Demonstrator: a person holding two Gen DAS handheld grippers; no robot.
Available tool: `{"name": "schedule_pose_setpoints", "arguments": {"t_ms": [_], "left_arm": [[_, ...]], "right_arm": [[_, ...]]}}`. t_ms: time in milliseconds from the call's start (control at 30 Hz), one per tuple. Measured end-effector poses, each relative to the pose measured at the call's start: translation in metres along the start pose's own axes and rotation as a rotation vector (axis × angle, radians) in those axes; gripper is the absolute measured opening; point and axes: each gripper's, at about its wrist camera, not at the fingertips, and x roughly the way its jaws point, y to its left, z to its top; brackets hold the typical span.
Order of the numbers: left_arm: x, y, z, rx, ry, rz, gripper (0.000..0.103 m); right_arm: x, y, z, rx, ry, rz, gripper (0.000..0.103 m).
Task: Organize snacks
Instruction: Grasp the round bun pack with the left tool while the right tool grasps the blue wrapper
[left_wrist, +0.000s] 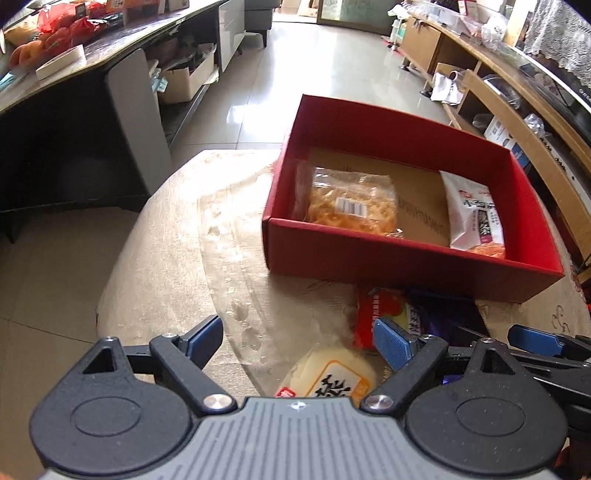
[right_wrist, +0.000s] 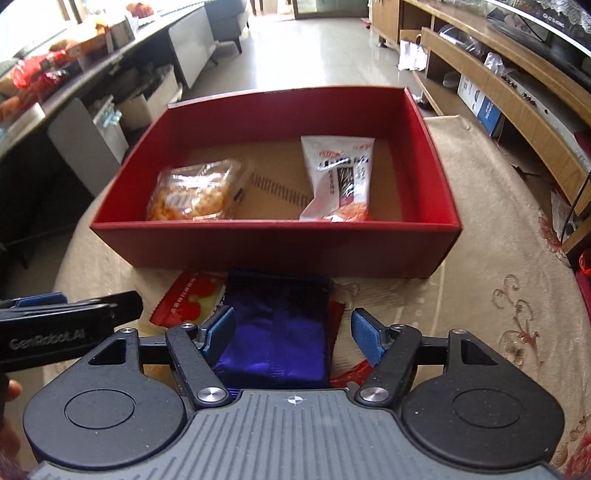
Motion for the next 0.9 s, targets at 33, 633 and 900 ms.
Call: {"name": "schedule_pose_setpoints", "arguments": {"t_ms": [33,633,900], "left_arm": [[0.001,0.001,0.000,0.000,0.000,0.004,0.086],[-0.002,0.012,-0.015,0.016,0.065,-0.101,0.085],[0.001,0.002,-0.022,0.110,0.097,-0.121,0.085]], "right_arm": [[0.002,0.001,0.000,0.000,0.006,0.002,0.076],[0.016,0.009,-0.001,-0.059,0.091,0.011,0.082],[0.020,0.013,-0.006,-0.143,0.104,-0.032,0.075]]}}
